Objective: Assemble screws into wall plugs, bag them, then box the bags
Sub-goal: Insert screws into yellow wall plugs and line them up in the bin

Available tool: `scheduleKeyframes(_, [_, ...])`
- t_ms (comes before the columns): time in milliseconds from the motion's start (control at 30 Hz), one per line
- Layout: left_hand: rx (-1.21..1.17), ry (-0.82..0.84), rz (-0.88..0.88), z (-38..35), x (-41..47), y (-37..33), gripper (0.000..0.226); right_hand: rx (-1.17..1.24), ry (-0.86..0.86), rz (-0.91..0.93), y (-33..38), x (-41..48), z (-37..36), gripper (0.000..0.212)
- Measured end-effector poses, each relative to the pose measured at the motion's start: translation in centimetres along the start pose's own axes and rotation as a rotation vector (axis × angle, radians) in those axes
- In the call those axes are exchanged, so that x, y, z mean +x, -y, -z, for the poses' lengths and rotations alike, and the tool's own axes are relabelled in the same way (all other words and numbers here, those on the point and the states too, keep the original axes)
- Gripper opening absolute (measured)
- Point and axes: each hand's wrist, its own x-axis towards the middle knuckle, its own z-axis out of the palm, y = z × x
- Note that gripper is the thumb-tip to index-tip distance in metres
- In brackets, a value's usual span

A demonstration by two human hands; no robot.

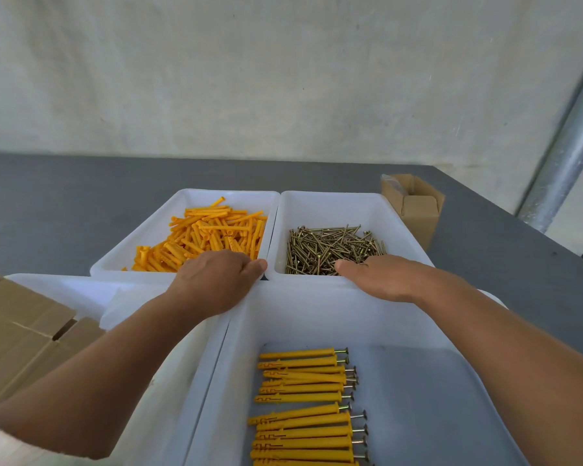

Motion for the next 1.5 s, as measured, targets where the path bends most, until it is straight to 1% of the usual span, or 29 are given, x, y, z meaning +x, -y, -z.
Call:
scheduleKeyframes(67, [-0.058, -0.043, 0.016, 0.0, 0.1, 0.0, 0.039, 0.021, 0.019, 0.003, 0.1, 0.0, 0.1, 0.073])
scheduleKeyframes(167, [-0.172, -0.111, 0.032, 0.0, 0.0, -0.1, 0.023, 0.052, 0.035, 0.014, 0.0, -0.1, 0.1, 0.065])
scheduleKeyframes(300, [-0.290, -0.187, 0.052, 0.1, -0.2, -0.3, 0.013, 0.058, 0.040, 0.024, -0.2, 0.0, 0.1, 0.043])
scheduleKeyframes(367, [-0.335, -0.212, 0.062, 0.2, -0.2, -0.4, 0.010, 0.067, 0.038, 0.032, -0.2, -0.1, 0.1, 0.044])
scheduleKeyframes(500, [-0.370, -0.210, 0.067, 0.3, -0.3, -0.7, 0.014, 0.074, 0.035, 0.025, -0.1, -0.4, 0.2, 0.051])
scheduleKeyframes(633, [-0.362, -0.214, 0.068, 0.2, -0.3, -0.7, 0.018, 0.068, 0.022, 0.033, -0.1, -0.3, 0.2, 0.039])
scheduleKeyframes(700, [-0.363, -0.232, 0.050, 0.2, -0.4, -0.7, 0.017, 0.073, 0.010, 0.051, -0.1, -0.5, 0.2, 0.044])
scheduleKeyframes(767, [-0.389, -0.262, 0.035, 0.2, -0.4, -0.8, 0.014, 0.084, -0.015, 0.069, -0.1, -0.6, 0.1, 0.048])
scheduleKeyframes(900, [-0.462, -0.354, 0.017, 0.4, -0.4, -1.1, 0.006, 0.133, -0.054, 0.128, -0.3, -0.8, 0.1, 0.038])
scheduleKeyframes(967, [-0.480, -0.419, 0.000, 0.8, -0.4, -1.3, 0.009, 0.219, -0.045, 0.155, -0.4, -0.9, 0.2, 0.035])
scheduleKeyframes(1033, [-0.520, -0.478, -0.021, 1.2, -0.5, -1.4, 0.012, 0.257, -0.051, 0.182, -0.5, -1.1, 0.4, 0.035])
scheduleKeyframes(1133, [-0.616, -0.529, -0.042, 1.4, -0.5, -1.7, 0.015, 0.236, -0.147, 0.231, -0.6, -1.2, 0.5, 0.041])
scheduleKeyframes(1167, [-0.656, -0.538, -0.049, 1.5, -0.5, -1.8, 0.017, 0.246, -0.187, 0.247, -0.6, -1.2, 0.5, 0.038])
scheduleKeyframes(1267, [-0.805, -0.514, -0.064, 1.9, -0.8, -2.2, 0.022, 0.270, -0.306, 0.292, -0.1, -1.4, 0.5, 0.019])
scheduleKeyframes(1333, [-0.933, -0.467, -0.050, 2.4, -1.1, -2.5, 0.021, 0.295, -0.372, 0.311, 0.4, -1.6, 0.7, 0.016])
scheduleKeyframes(1400, [-1.068, -0.392, -0.023, 2.5, -1.2, -2.8, 0.022, 0.369, -0.416, 0.331, 0.8, -1.9, 1.1, 0.021])
scheduleKeyframes(1433, [-1.119, -0.348, -0.002, 2.6, -1.3, -3.1, 0.021, 0.448, -0.417, 0.351, 1.0, -2.0, 1.4, 0.027])
scheduleKeyframes(1500, [-1.130, -0.262, 0.041, 2.5, -1.5, -3.6, 0.020, 0.652, -0.381, 0.410, 1.5, -2.4, 1.7, 0.037])
